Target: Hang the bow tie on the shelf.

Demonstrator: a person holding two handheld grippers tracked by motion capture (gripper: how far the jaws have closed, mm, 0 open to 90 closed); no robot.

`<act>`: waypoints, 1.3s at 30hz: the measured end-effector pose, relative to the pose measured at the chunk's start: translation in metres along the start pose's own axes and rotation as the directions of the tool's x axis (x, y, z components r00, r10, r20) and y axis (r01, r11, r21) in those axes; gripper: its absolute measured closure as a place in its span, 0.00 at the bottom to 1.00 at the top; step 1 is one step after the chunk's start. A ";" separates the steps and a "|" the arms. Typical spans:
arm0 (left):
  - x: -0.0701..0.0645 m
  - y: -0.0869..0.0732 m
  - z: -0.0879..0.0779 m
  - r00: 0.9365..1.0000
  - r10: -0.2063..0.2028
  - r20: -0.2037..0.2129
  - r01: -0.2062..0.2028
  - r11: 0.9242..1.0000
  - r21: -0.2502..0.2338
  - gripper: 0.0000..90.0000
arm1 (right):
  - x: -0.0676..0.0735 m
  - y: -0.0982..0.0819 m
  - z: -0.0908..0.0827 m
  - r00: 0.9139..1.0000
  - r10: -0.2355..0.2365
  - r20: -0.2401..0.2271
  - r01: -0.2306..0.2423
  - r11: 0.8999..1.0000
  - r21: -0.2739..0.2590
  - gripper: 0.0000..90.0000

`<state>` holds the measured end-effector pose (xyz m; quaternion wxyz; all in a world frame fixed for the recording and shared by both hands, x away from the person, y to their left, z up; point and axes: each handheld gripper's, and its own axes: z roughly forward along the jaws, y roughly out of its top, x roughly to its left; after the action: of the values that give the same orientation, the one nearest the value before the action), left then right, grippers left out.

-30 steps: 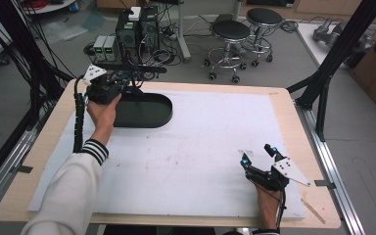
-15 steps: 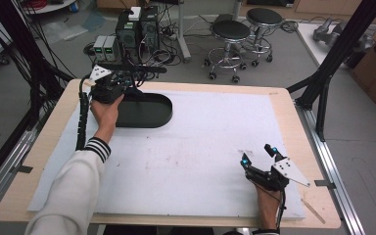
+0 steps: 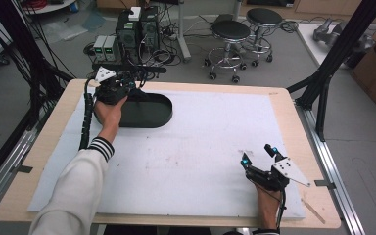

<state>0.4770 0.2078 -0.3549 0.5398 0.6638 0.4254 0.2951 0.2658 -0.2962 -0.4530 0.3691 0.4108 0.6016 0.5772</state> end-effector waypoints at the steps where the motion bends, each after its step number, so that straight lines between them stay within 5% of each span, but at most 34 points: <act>1: 0.000 -0.001 0.001 1.000 0.001 -0.001 -0.001 1.000 0.006 0.86 | 0.000 0.000 0.000 1.000 0.001 -0.001 -0.001 1.000 -0.001 0.12; 8: -0.001 -0.004 0.004 1.000 0.018 -0.009 -0.017 0.999 0.029 0.79 | 0.000 0.000 0.000 1.000 0.006 -0.002 -0.006 1.000 0.003 0.12; 17: -0.004 -0.007 0.007 0.993 0.087 -0.079 -0.080 0.993 0.092 0.42 | 0.000 0.000 0.000 1.000 0.005 -0.002 -0.005 1.000 0.006 0.12; 26: -0.011 -0.007 -0.004 0.995 0.098 -0.009 -0.098 0.994 0.050 0.15 | 0.000 0.000 0.001 1.000 0.000 -0.001 0.000 1.000 0.005 0.12; 30: -0.018 -0.014 -0.028 0.990 0.134 0.043 -0.132 0.991 -0.033 0.14 | 0.000 0.000 0.000 1.000 0.010 -0.001 -0.010 1.000 0.006 0.12; 32: -0.022 -0.026 -0.055 0.984 0.147 0.096 -0.137 0.985 -0.106 0.14 | 0.000 0.000 0.000 1.000 0.004 -0.002 -0.004 1.000 0.004 0.12; 37: -0.030 -0.067 -0.101 0.977 0.186 0.101 -0.159 0.961 -0.228 0.15 | 0.000 0.000 0.000 1.000 0.004 -0.001 -0.004 1.000 0.007 0.12; 39: -0.030 -0.084 -0.117 0.979 0.168 0.118 -0.134 0.959 -0.249 0.15 | 0.001 0.000 0.000 1.000 0.007 -0.002 -0.007 1.000 0.013 0.12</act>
<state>0.3433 0.2405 -0.4059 0.6199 0.6430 0.2963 0.3383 0.2658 -0.2952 -0.4528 0.3638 0.4147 0.6042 0.5749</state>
